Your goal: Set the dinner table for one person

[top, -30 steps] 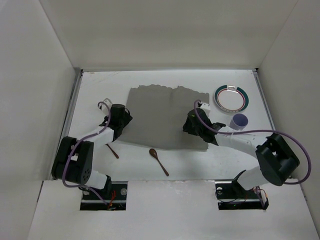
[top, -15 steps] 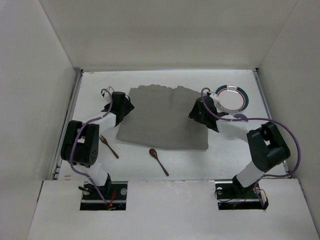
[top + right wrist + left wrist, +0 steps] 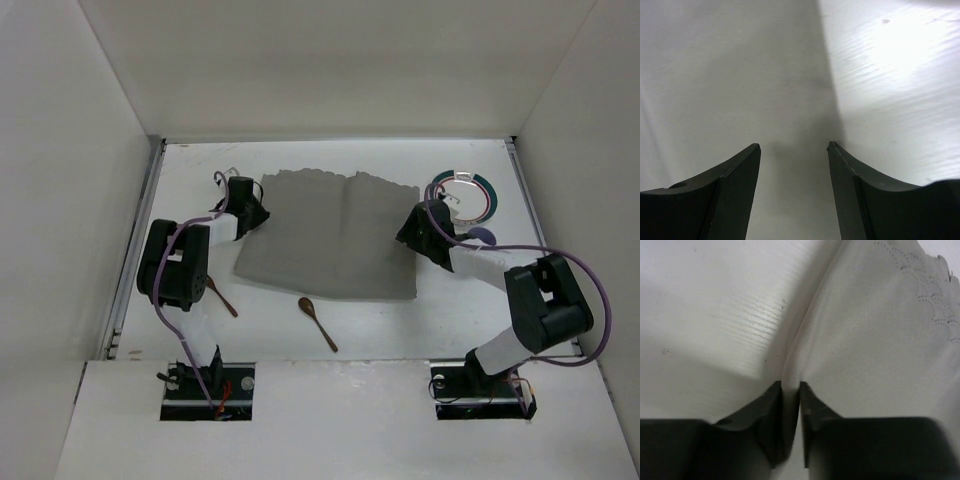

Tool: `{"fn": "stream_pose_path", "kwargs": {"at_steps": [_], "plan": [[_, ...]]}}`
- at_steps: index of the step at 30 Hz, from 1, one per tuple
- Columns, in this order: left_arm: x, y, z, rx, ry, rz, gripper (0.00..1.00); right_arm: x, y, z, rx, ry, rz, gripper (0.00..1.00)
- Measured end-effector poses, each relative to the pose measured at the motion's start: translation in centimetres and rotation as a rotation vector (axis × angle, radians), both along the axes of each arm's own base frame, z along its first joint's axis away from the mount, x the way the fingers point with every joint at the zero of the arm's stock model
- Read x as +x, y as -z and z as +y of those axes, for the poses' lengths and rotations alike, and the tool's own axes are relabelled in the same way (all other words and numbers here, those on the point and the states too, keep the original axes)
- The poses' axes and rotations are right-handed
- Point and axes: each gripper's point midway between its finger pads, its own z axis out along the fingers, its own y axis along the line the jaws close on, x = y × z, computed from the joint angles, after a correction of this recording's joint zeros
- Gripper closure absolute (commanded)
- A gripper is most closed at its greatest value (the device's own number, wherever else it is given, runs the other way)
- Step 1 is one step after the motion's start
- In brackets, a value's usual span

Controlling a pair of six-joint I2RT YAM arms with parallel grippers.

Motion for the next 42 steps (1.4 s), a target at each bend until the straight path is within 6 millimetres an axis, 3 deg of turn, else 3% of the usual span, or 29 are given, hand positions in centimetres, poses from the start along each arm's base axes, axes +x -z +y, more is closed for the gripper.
{"fn": "stream_pose_path", "kwargs": {"at_steps": [4, 8, 13, 16, 22, 29, 36, 37, 40, 42], "plan": [[0.0, 0.4, -0.3, -0.024, -0.001, 0.0, 1.0, -0.4, 0.3, -1.3, -0.004, 0.03, 0.005, 0.38], [-0.5, 0.4, 0.7, -0.065, -0.06, -0.029, 1.0, 0.0, -0.4, -1.1, 0.008, 0.027, -0.02, 0.38], [-1.9, 0.4, 3.6, -0.078, -0.176, -0.036, 1.0, 0.1, -0.4, -0.7, 0.023, 0.013, -0.016, 0.34], [-1.7, 0.3, 4.6, -0.068, -0.233, -0.051, 1.0, 0.3, -0.5, -0.4, 0.034, 0.007, -0.015, 0.32], [-1.4, 0.1, 5.0, -0.073, -0.28, -0.065, 0.97, 1.0, -0.7, 0.9, 0.081, -0.021, -0.007, 0.39], [-1.4, 0.1, 4.9, -0.07, -0.294, -0.073, 0.94, 1.1, 0.4, 1.9, 0.14, -0.023, 0.025, 0.58], [-1.5, 0.2, 4.8, -0.082, -0.299, -0.084, 0.94, 1.1, 2.1, 2.1, 0.141, -0.022, 0.058, 0.58], [-1.5, 0.2, 4.8, -0.084, -0.299, -0.086, 0.94, 1.2, 2.1, 2.2, 0.148, -0.022, 0.056, 0.6], [-1.5, 0.2, 4.7, -0.086, -0.299, -0.089, 0.94, 1.5, 2.1, 2.3, 0.159, -0.031, 0.061, 0.87], [-1.5, 0.2, 4.6, -0.087, -0.298, -0.091, 0.94, 1.5, 2.3, 2.2, 0.165, -0.028, 0.068, 0.96]]}}
